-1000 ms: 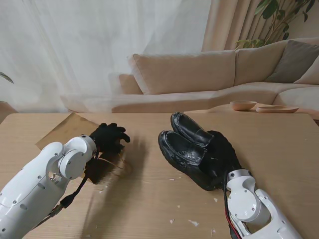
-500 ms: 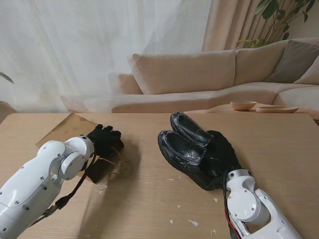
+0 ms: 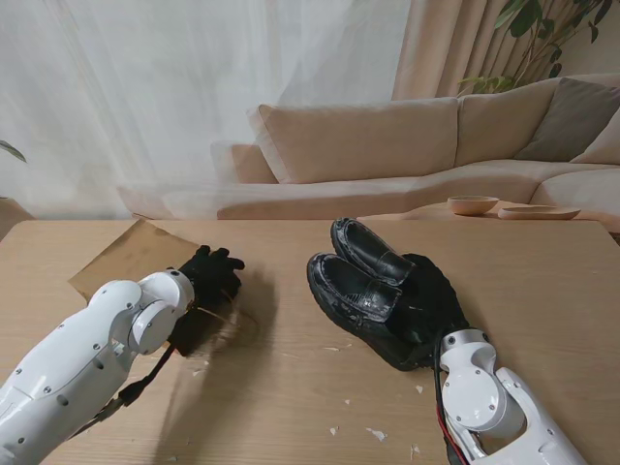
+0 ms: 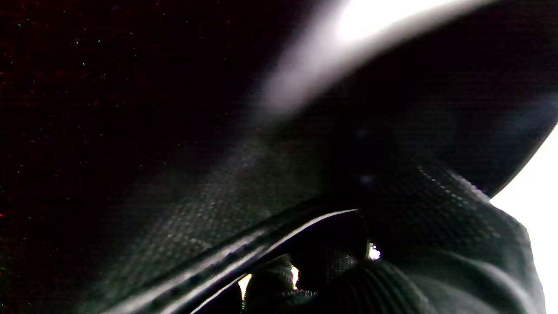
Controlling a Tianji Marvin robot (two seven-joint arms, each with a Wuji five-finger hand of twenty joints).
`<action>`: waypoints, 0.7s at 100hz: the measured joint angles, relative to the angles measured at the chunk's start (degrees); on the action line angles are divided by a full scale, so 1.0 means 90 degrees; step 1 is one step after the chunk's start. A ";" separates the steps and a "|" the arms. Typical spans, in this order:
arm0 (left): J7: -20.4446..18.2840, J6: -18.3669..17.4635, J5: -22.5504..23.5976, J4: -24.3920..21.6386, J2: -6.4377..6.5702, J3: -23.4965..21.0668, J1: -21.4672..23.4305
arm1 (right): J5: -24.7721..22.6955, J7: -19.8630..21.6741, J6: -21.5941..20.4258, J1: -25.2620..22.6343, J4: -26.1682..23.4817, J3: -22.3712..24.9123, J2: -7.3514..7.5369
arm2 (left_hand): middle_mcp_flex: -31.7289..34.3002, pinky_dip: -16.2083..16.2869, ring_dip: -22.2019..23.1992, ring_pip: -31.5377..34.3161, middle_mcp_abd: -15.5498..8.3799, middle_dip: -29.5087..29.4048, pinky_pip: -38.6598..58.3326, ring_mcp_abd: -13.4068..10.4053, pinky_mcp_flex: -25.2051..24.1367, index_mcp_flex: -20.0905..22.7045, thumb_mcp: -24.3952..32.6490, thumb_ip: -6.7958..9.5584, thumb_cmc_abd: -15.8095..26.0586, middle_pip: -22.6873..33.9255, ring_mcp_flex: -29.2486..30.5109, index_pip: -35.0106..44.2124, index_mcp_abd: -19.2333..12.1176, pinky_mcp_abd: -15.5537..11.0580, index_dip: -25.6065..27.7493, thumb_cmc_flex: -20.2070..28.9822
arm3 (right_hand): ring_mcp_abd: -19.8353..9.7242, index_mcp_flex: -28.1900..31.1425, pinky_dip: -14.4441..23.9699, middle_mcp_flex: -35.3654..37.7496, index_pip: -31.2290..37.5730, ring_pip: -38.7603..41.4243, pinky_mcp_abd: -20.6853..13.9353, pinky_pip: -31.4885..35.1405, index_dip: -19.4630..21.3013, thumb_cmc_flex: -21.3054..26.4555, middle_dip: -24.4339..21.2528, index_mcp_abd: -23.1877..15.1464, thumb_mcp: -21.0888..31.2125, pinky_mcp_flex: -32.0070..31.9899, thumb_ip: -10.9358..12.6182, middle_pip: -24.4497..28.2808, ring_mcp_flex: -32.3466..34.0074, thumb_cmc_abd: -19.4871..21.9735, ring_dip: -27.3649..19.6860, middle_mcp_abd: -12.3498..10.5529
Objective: Bag the shoes
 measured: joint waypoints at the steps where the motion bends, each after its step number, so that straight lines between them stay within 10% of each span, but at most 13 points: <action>1: 0.0021 0.0014 -0.0056 0.0001 -0.0004 -0.0006 0.0005 | 0.0001 0.0003 0.0000 -0.0001 -0.0002 0.0001 0.0000 | 0.0035 0.0000 0.0028 0.0003 0.0000 0.0001 0.0000 0.0000 0.0000 0.0000 -0.0023 0.0000 0.0006 0.0056 0.0000 0.0032 0.0019 -0.0001 0.0027 0.0059 | 0.0000 0.0000 0.0000 0.0000 0.0000 0.0000 0.0000 0.0000 0.0000 0.0001 0.0000 0.0000 0.0000 0.0000 0.0000 0.0000 0.0000 0.0000 0.0000 0.0000; 70: 0.0294 0.0026 -0.1183 -0.0594 -0.0143 -0.0753 0.0507 | -0.0276 0.1091 -0.0151 -0.0334 -0.0368 -0.0066 0.0291 | 0.0578 0.0082 0.0867 0.0215 0.0572 0.0565 0.0000 0.0145 -0.0001 -0.0609 -0.0013 0.0044 0.0252 0.1298 0.0000 0.0393 0.0938 0.0080 0.1291 0.0253 | 0.0002 0.0000 0.0000 0.0008 0.0000 0.0023 0.0000 0.0013 0.0056 0.0236 0.0000 0.0220 -0.0214 0.0060 0.0000 0.0000 0.0001 0.0064 0.0020 0.0082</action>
